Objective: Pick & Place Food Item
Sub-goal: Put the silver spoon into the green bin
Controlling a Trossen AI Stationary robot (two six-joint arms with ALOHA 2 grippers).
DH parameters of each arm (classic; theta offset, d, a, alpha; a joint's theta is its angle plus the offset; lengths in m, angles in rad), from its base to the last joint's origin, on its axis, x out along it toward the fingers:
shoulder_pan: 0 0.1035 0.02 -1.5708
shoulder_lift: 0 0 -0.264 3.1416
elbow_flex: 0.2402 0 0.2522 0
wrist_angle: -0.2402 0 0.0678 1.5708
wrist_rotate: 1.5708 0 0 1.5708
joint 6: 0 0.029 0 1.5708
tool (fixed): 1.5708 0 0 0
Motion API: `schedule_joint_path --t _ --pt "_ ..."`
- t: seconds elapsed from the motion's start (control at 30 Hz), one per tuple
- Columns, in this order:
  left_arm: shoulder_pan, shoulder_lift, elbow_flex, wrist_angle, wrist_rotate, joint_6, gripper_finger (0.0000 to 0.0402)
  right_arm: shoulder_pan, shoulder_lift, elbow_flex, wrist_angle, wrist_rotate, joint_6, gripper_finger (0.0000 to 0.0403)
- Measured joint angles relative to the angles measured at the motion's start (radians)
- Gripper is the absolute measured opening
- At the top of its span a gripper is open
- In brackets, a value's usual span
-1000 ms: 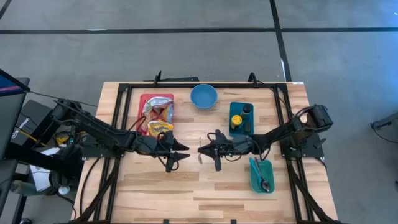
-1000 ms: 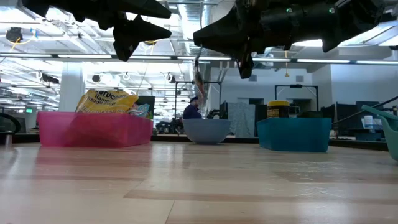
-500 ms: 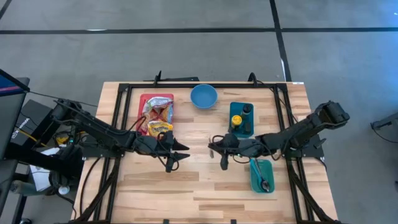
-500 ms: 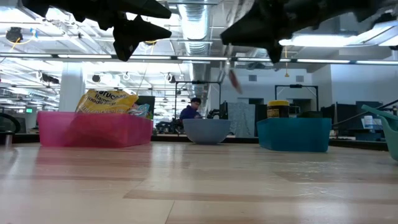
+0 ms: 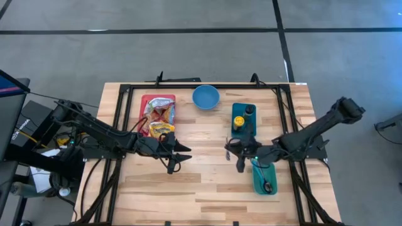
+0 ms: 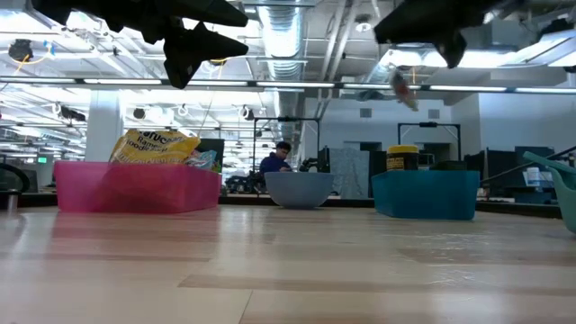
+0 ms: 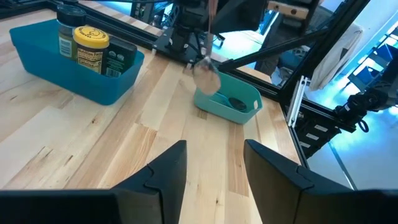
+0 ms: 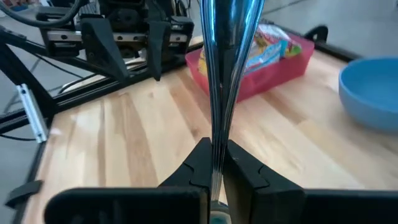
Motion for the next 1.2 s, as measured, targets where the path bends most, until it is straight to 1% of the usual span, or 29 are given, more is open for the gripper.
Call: schedule_joint_path --t 0.13,0.37,0.57,0.8,1.1,1.2 --pt "0.000 0.000 0.000 0.000 0.000 0.000 0.0152 0.034 -0.063 0.000 -0.138 -0.001 0.139 0.0014" --pt "0.000 0.000 0.000 0.000 0.000 0.000 0.0155 0.102 -0.152 0.000 -0.373 -0.017 0.439 0.0015" --pt "0.000 0.000 0.000 0.000 0.000 0.000 0.0152 0.158 -0.188 0.000 -0.535 -0.086 0.660 0.0015" --pt "0.000 0.000 0.000 0.000 0.000 0.000 0.0154 0.221 -0.177 0.000 -0.678 -0.149 0.847 0.0015" --pt "0.000 0.000 0.000 0.001 0.000 0.000 0.0154 0.303 -0.120 0.000 -0.826 -0.174 1.055 0.0015" --pt "0.000 0.000 0.000 0.003 0.000 0.000 0.0156 0.332 -0.084 0.000 -0.830 -0.176 1.101 0.0015"
